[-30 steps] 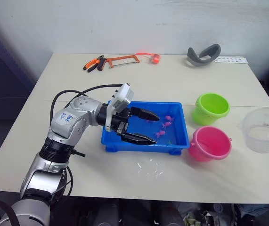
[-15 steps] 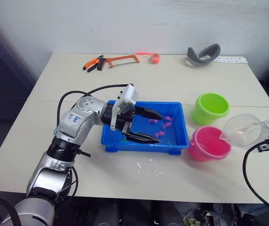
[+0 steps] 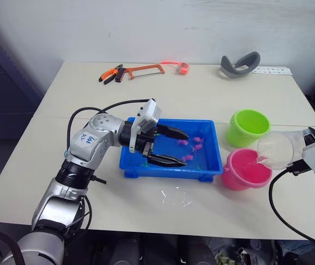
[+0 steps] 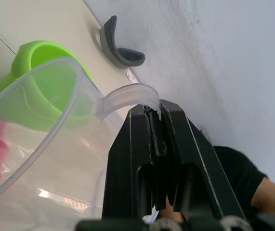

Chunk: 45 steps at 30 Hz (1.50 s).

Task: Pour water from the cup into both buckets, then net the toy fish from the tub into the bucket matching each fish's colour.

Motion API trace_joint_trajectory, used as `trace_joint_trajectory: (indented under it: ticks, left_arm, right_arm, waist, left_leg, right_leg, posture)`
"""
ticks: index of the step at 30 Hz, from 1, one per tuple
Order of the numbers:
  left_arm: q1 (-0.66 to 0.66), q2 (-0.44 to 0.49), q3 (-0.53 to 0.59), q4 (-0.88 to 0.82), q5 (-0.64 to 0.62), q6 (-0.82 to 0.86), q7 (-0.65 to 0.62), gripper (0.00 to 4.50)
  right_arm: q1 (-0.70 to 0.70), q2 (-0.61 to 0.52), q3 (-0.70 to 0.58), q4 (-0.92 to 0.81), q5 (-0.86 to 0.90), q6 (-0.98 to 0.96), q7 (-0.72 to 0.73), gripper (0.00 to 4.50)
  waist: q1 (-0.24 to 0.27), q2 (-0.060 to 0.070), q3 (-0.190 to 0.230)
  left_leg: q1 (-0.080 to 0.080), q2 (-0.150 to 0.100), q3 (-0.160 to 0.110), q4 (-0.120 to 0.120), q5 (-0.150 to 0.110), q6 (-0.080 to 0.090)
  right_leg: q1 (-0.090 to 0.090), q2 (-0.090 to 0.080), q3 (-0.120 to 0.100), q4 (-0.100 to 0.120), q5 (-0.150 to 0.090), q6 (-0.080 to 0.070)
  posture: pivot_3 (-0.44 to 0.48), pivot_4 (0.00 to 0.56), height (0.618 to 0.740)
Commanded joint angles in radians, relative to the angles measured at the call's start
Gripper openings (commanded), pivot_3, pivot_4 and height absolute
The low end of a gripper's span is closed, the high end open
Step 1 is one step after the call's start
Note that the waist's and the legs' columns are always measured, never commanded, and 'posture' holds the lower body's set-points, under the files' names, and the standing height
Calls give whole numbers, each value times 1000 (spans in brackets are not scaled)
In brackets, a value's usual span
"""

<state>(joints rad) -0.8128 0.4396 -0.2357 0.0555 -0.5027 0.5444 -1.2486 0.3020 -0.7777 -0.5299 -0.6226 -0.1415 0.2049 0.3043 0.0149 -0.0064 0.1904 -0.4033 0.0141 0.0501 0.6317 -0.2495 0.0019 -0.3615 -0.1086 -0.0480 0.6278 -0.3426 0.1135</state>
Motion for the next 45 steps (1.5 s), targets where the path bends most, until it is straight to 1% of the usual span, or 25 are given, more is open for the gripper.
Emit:
trace_joint_trajectory:
  ticks: [1,4,7,13,18,22,27,30,33,36,41,43,45]
  left_arm:
    - [-20,-4,25,-2,0,-20,-10,4500]
    - [-20,-7,26,3,2,-25,-10,4500]
    - [-21,-8,26,9,5,-33,-10,4500]
    - [-23,-6,29,23,9,-42,-12,4500]
    - [-38,-20,48,51,-3,-16,12,4500]
    - [-51,-31,59,65,-9,0,31,4500]
    - [-57,-42,71,69,-5,11,43,4500]
    - [-64,-52,81,82,-1,12,67,4500]
    - [-73,-59,89,94,2,11,85,4500]
    - [-76,-61,98,96,10,7,103,4500]
    - [-80,-62,111,103,20,5,132,4500]
    - [-84,-62,117,111,24,2,142,4500]
    - [-88,-62,122,120,30,-3,155,4500]
  right_arm:
    - [-16,-4,-13,-12,-49,-37,11,81]
    - [-27,8,-10,-6,-61,-44,18,81]
    - [-41,46,-15,-1,-29,-28,27,81]
    - [-66,153,-53,0,103,39,39,81]
    - [-125,249,-140,-7,265,174,8,81]
    - [-183,263,-179,2,331,248,-11,81]
    - [-287,228,-214,43,391,354,-38,81]
    - [-411,223,-218,115,429,437,-94,81]
    - [-495,220,-201,171,428,484,-137,81]
    - [-581,185,-112,269,348,453,-176,81]
    - [-634,124,0,363,248,377,-196,81]
    - [-655,105,41,399,214,345,-200,81]
    - [-677,81,92,448,170,294,-204,81]
  waist:
    - [1,0,0]
    - [2,0,0]
    - [2,0,0]
    - [4,0,0]
    - [5,0,0]
    - [5,0,0]
    - [3,0,0]
    - [2,0,0]
    - [2,0,0]
    - [1,0,0]
    - [0,0,0]
    - [-13,0,0]
    - [-15,0,0]
  left_leg:
    - [0,0,0,0,0,0]
    - [0,0,0,0,0,0]
    - [0,0,0,0,0,0]
    - [0,0,0,1,0,0]
    - [0,0,0,1,1,0]
    - [0,0,-1,1,1,0]
    - [0,0,0,1,1,0]
    - [0,0,0,1,1,0]
    - [0,0,0,1,1,0]
    - [0,0,0,1,1,1]
    - [-2,0,0,0,2,1]
    - [-3,-2,3,0,2,3]
    - [-3,-2,3,-1,3,2]
  right_leg:
    - [0,0,0,0,0,0]
    - [0,0,0,0,0,0]
    - [0,0,0,0,0,0]
    - [1,0,0,0,0,0]
    - [1,0,0,0,0,0]
    - [1,0,-1,0,0,0]
    - [0,0,0,1,0,0]
    - [0,0,0,1,0,0]
    - [0,0,0,1,0,0]
    - [0,-1,0,1,0,0]
    - [-2,0,0,2,0,0]
    - [-4,-2,2,2,1,1]
    - [-6,-2,2,3,1,1]
  posture:
    - [0,150,740]
    - [0,150,740]
    - [0,150,740]
    - [0,150,740]
    - [0,150,740]
    - [0,150,740]
    - [0,150,740]
    - [0,150,740]
    - [0,150,740]
    - [0,150,740]
    - [0,150,740]
    - [0,150,740]
    - [0,150,740]
